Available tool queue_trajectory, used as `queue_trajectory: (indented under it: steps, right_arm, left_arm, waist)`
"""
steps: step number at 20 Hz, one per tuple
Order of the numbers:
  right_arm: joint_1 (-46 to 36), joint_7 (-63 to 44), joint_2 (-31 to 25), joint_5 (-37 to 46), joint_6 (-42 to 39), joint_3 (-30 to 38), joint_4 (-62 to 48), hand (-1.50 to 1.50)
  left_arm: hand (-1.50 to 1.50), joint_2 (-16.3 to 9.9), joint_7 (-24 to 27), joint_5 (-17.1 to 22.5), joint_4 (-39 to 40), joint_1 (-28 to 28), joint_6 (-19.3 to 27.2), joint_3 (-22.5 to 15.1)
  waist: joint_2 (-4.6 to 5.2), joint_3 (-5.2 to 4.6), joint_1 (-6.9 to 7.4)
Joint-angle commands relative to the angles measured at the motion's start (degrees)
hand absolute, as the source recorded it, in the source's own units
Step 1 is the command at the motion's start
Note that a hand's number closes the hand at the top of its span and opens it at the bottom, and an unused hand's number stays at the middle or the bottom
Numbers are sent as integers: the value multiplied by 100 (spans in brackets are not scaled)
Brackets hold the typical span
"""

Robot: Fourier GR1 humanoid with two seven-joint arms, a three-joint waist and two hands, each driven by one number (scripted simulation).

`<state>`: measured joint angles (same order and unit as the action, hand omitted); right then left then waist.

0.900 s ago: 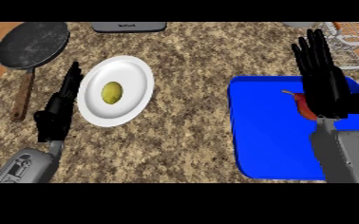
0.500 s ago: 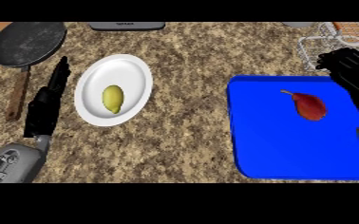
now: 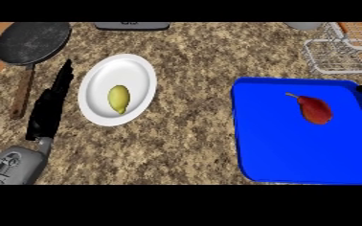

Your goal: Pick the pear from the tray and place it in the tiered basket

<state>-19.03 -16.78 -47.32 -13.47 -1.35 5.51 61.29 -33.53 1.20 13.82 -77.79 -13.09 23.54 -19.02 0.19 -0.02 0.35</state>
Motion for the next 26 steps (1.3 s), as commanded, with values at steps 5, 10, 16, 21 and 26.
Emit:
queue_trajectory:
  steps: [5, 10, 16, 21, 26]
  right_arm:
    - [-786, -1076, -1223, 289, -2545, -1047, 28, -150]
    - [-1864, -1844, -1078, 453, -3446, -1488, -382, -150]
    - [-2985, -2571, 51, 1112, -3193, -1737, -1339, -150]
    - [-3018, -2763, 429, 1240, -3320, -1759, -1945, -150]
    - [-3125, -3135, 670, 1524, -3449, -1984, -1935, -150]
  left_arm:
    - [0, 117, -289, -55, -114, -223, -56, -65]
    - [0, 85, 48, -60, 41, -73, -255, 87]
    - [0, 285, -132, -279, -59, -124, -223, 125]
    - [0, 147, -263, -302, -133, -119, -349, 259]
    - [0, 184, -219, -274, -176, 141, -415, 367]
  waist:
    - [15, -7, 174]
    - [37, -9, 249]
    - [21, 0, 167]
    - [25, 4, 152]
    - [10, 0, 106]
